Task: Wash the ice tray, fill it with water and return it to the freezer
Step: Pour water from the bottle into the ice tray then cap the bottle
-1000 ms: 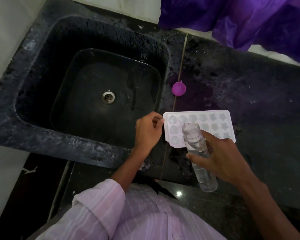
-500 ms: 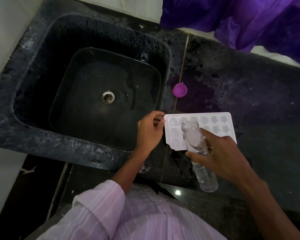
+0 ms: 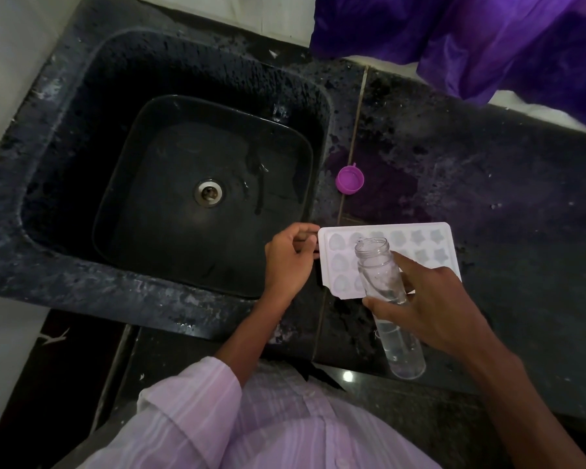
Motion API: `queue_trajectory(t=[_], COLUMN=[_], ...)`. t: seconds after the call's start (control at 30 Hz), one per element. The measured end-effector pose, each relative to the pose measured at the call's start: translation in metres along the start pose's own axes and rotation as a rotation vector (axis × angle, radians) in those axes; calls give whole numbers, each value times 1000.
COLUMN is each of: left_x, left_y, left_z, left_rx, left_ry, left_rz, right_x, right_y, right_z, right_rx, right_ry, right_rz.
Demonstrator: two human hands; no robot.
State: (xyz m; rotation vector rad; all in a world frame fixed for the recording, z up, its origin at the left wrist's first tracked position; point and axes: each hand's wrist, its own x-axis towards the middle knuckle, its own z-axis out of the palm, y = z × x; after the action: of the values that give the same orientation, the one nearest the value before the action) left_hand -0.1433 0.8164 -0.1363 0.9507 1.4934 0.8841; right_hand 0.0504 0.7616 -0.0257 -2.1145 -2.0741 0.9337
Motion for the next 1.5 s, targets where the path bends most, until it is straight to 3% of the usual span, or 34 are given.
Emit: queue_trajectory(t=[1.5], left_x=[-7], left_y=[-2], left_z=[3], left_rx=[-31], left_ry=[20], left_rz=[5], right_x=[-1], right_y=[27], right_z=[-13], right_rx=[-9], right_ry=[14], right_rz=[83])
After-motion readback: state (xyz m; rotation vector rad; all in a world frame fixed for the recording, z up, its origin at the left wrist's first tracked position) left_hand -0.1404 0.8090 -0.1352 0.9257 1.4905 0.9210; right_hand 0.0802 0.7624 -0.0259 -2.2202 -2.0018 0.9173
